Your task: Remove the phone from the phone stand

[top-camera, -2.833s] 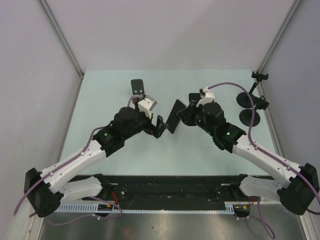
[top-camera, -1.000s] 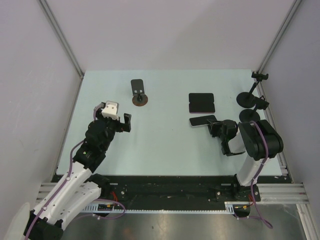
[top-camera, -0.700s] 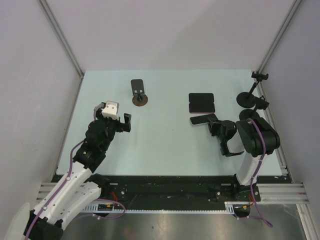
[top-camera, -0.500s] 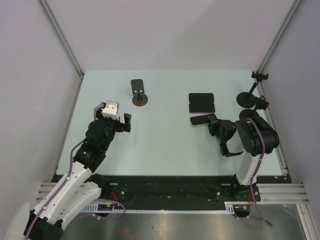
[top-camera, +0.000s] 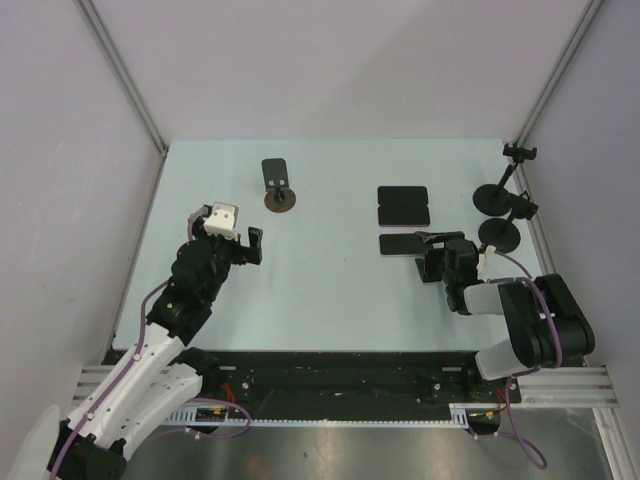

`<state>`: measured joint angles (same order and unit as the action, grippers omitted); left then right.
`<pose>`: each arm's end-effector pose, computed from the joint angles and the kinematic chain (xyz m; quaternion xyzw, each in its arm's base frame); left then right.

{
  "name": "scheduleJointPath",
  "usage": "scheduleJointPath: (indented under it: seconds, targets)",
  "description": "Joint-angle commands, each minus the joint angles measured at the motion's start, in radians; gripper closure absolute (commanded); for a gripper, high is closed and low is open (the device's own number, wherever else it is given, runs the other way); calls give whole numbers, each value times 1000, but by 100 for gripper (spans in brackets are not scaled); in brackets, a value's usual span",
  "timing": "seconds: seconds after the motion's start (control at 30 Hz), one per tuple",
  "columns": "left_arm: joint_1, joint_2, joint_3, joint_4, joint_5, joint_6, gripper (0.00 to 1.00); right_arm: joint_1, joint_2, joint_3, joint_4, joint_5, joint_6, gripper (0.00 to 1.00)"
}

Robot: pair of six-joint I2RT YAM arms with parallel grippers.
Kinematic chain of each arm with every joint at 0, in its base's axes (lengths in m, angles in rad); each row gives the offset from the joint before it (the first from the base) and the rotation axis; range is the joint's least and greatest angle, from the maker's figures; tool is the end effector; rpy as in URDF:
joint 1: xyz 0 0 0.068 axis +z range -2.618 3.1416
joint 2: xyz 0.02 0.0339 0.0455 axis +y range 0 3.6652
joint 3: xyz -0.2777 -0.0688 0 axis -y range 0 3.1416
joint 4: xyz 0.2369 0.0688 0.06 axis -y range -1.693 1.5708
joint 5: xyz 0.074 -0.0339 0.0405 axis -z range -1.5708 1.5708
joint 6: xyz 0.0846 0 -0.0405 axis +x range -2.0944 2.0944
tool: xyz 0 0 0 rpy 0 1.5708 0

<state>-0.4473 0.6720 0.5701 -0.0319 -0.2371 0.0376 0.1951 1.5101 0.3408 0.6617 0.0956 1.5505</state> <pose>0.1883 -0.0683 0.3011 0.1039 0.7443 -0.0458 0.6581 0.2853 0.0481 0.1192 0.5587 0.6556 0.3614 0.3570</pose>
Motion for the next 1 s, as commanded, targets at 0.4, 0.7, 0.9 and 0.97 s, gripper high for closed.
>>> scheduleJointPath:
  seconds: [0.4,0.7,0.9,0.97]
  targets:
    - [4,-22,-4,27,-5,28,0,12,-78,44,-260,-66,-76,16]
    - [4,-31,-6,27,-7,28,0,40,87,113,-125,-62,-23,18]
    - [4,-32,-6,27,-8,27,0,32,142,135,-76,-45,-7,20]
    - [4,-32,-6,29,-8,27,0,29,151,144,-65,-42,-7,20]
